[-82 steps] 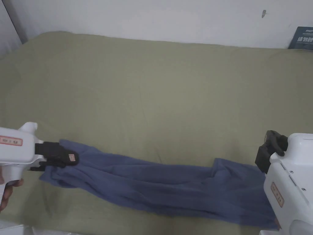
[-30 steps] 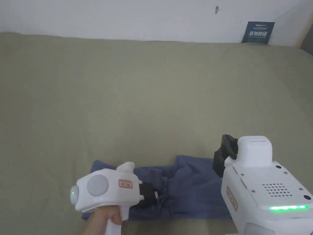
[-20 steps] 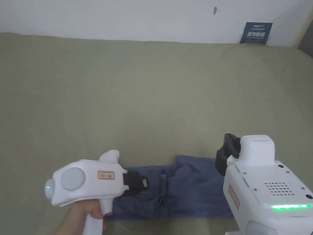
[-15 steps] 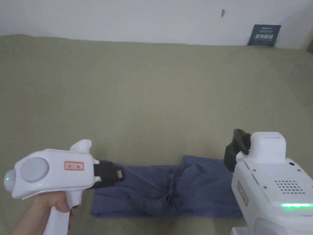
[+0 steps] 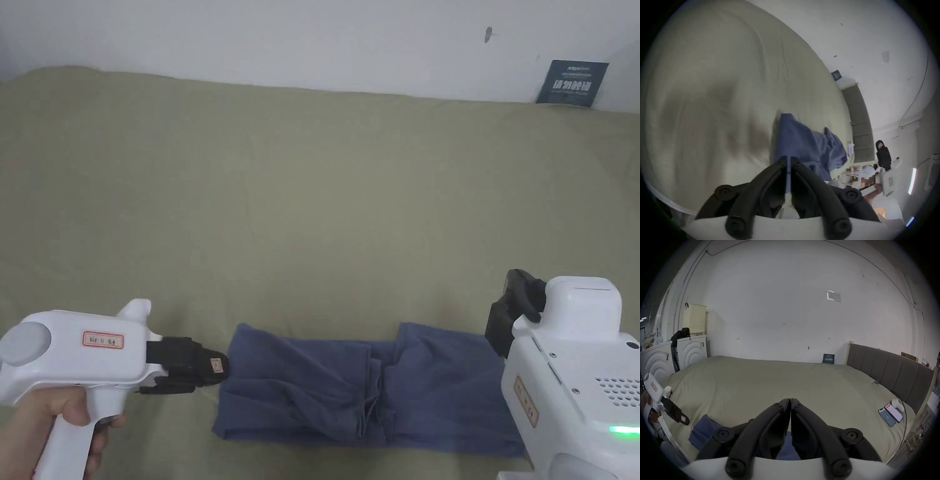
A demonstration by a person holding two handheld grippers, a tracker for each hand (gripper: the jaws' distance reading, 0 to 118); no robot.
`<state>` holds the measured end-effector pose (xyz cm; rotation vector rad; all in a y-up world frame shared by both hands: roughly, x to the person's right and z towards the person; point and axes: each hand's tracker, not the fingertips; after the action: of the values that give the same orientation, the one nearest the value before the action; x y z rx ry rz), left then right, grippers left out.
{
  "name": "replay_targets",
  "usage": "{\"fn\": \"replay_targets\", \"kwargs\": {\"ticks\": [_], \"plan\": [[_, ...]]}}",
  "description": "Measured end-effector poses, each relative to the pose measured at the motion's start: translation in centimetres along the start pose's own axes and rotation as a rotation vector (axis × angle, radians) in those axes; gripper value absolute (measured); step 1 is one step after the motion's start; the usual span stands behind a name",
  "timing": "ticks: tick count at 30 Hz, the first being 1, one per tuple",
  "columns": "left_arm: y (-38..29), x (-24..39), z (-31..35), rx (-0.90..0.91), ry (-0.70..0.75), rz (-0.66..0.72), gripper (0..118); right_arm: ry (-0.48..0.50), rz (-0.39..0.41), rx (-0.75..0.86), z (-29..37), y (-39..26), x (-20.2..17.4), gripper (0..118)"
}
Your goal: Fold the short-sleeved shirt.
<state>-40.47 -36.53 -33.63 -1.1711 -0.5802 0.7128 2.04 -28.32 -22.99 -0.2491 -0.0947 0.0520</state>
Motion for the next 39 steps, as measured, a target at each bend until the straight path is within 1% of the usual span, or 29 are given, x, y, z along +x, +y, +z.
{"fn": "replay_targets", "kwargs": {"ticks": [1, 3, 4, 6, 9, 12, 13, 14, 15, 16, 18, 19, 20, 21, 23, 25, 27, 28, 29, 33, 34, 35, 36, 39], "plan": [[0.2, -0.1, -0.4, -0.001, -0.01, -0.006, 39, 0.0, 0.002, -0.001, 0.0, 0.0, 0.0, 7], [0.5, -0.4, -1.3, 0.0, -0.022, 0.015, 106, -0.001, 0.002, -0.005, 0.0, -0.1, 0.1, 7], [0.7, -0.7, -1.9, -0.007, -0.047, 0.03, 118, -0.005, 0.007, -0.01, -0.1, -0.1, 0.2, 7], [0.7, -0.9, -1.9, 0.014, -0.058, 0.05, 117, -0.005, 0.005, -0.014, -0.1, -0.2, 0.4, 7], [0.2, -0.7, -3.0, -0.036, -0.06, 0.051, 116, -0.008, 0.014, -0.023, -0.2, -0.4, 0.5, 7], [0.3, -0.9, -4.5, -0.067, -0.178, 0.077, 114, -0.012, 0.014, -0.028, -0.4, -0.5, 0.8, 7], [0.3, -0.8, -5.0, -0.08, -0.204, 0.089, 108, -0.016, 0.011, -0.029, -0.4, -0.5, 0.8, 7], [0.5, -1.0, -5.6, -0.072, -0.195, 0.097, 91, -0.017, 0.008, -0.031, -0.4, -0.5, 0.9, 7], [0.5, -0.8, -5.9, -0.056, -0.18, 0.123, 50, -0.017, 0.007, -0.032, -0.4, -0.4, 1.0, 7], [0.5, -0.4, -6.0, -0.046, -0.157, 0.123, 13, -0.02, 0.008, -0.034, -0.4, -0.4, 1.0, 7], [0.2, 0.0, -6.5, -0.022, 0.002, 0.073, 13, -0.016, 0.009, -0.032, -0.1, -0.4, 1.1, 7], [0.4, 0.0, -6.5, -0.037, 0.008, 0.044, 13, -0.015, 0.015, -0.032, 0.0, -0.3, 1.0, 7], [0.3, 0.1, -6.1, -0.028, -0.037, 0.073, 13, -0.014, 0.02, -0.031, 0.0, -0.3, 1.0, 7], [0.3, 0.3, -5.5, -0.011, -0.039, 0.092, 13, -0.013, 0.022, -0.027, 0.2, -0.2, 1.0, 7], [0.2, 0.6, -4.3, 0.048, 0.018, 0.078, 13, -0.009, 0.02, -0.023, 0.3, -0.1, 0.9, 7], [0.1, 1.0, -2.4, 0.07, 0.006, 0.083, 13, -0.005, 0.017, -0.018, 0.3, 0.0, 0.9, 7], [0.0, 1.0, -0.1, 0.106, 0.058, 0.078, 13, 0.003, 0.006, -0.013, 0.5, 0.2, 0.8, 7], [0.2, 0.8, 1.6, 0.172, 0.126, 0.023, 13, 0.007, 0.004, -0.012, 0.6, 0.3, 0.7, 7], [0.2, 0.7, 3.0, 0.179, 0.137, 0.019, 13, 0.011, 0.006, -0.009, 0.7, 0.3, 0.6, 7], [0.0, 0.6, 9.2, 0.272, 0.217, 0.06, 13, 0.026, 0.006, 0.008, 1.1, 0.6, 0.3, 7], [-0.3, 0.9, 10.3, 0.302, 0.255, 0.06, 13, 0.029, 0.004, 0.011, 1.2, 0.7, 0.2, 7], [-0.4, 1.4, 11.0, 0.32, 0.277, 0.05, 13, 0.033, 0.001, 0.013, 1.3, 0.7, 0.2, 7], [-0.5, 2.5, 11.3, 0.304, 0.297, 0.078, 13, 0.034, 0.001, 0.015, 1.3, 0.8, 0.1, 7], [-0.9, 5.7, 10.6, 0.299, 0.326, -0.021, 13, 0.041, 0.0, 0.017, 1.4, 0.8, -0.1, 7]]}}
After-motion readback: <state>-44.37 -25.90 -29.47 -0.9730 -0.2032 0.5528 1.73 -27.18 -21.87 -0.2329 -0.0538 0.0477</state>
